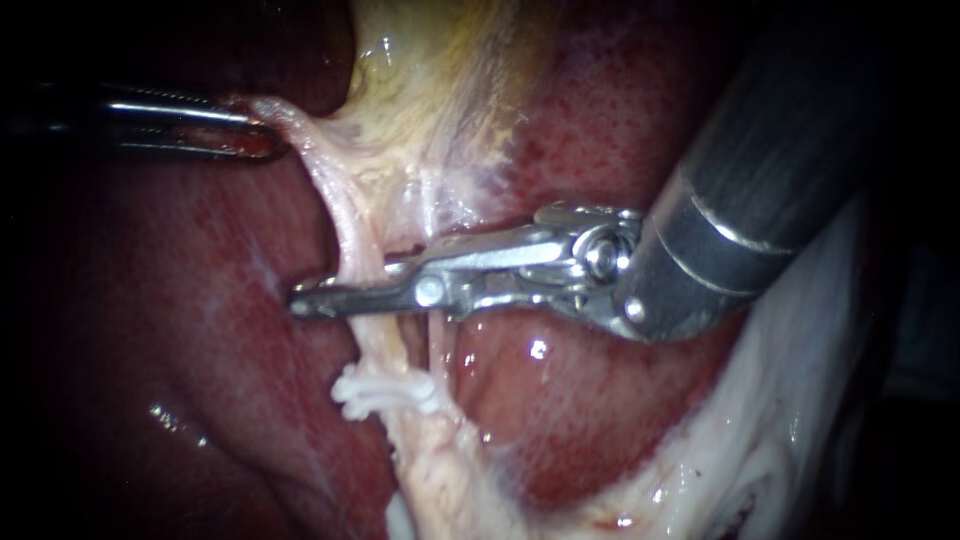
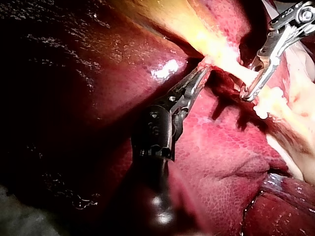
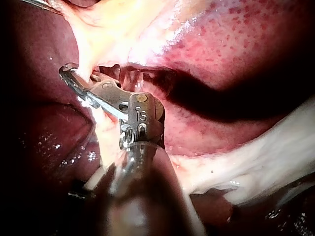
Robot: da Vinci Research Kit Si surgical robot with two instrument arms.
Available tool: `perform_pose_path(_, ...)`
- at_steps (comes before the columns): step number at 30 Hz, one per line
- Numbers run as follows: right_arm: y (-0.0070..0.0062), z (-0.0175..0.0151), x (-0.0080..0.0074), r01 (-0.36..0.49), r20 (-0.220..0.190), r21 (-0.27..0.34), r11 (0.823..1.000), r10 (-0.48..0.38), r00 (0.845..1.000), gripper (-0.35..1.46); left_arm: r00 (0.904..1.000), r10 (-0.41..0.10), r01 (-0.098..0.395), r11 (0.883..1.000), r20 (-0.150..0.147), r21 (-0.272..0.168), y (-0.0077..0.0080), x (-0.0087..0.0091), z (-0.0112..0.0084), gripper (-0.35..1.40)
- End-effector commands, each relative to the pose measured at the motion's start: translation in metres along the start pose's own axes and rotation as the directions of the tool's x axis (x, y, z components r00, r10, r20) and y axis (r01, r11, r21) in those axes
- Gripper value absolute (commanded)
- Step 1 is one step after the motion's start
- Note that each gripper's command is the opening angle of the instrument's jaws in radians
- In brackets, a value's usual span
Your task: Going back third clip left tube
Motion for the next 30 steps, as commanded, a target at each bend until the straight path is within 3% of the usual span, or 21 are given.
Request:
perform_pose_path(1,0.0001,0.0001,-0.0001,0.012,0.0,0.0,1.0,-0.012,1.0,-0.19,1.0,0.0,0.0,1.0,0.0,0.0,0.0,0.0,0.0,-0.35)
perform_pose_path(4,0.0005,0.0005,-0.0003,0.103,0.002,-0.002,0.995,-0.103,0.995,0.28,1.0,0.0,0.0,1.0,0.0,0.0,0.0,0.0,0.0,-0.35)
perform_pose_path(6,0.0009,0.0007,-0.0005,0.123,-0.002,-0.011,0.992,-0.123,0.992,0.39,1.0,0.0,0.0,1.0,0.0,0.0,0.0,0.0,0.0,-0.35)
perform_pose_path(13,0.0027,0.0,-0.0008,0.24,-0.033,-0.083,0.967,-0.244,0.969,0.5,1.0,0.001,-0.001,1.0,0.0,-0.001,0.0,-0.0001,-0.0002,-0.35)
perform_pose_path(19,0.0034,-0.0017,-0.0012,0.285,-0.011,-0.106,0.953,-0.287,0.958,0.5,1.0,0.001,-0.001,1.0,0.0,-0.001,0.0,-0.0001,-0.0002,-0.35)
perform_pose_path(23,0.0036,-0.0022,-0.0014,0.285,0.005,-0.114,0.952,-0.286,0.958,0.5,1.0,0.001,-0.001,1.0,0.0,-0.001,0.0,-0.0001,-0.0002,-0.35)
perform_pose_path(27,0.0034,-0.0027,-0.0017,0.32,0.012,-0.109,0.941,-0.321,0.947,0.5,1.0,0.001,-0.001,1.0,0.001,-0.001,0.0,-0.0002,-0.0003,-0.35)
perform_pose_path(30,0.0033,-0.0033,-0.002,0.382,0.022,-0.105,0.918,-0.382,0.924,0.5,1.0,0.001,-0.001,1.0,0.001,-0.002,0.0,-0.0002,-0.0003,-0.35)
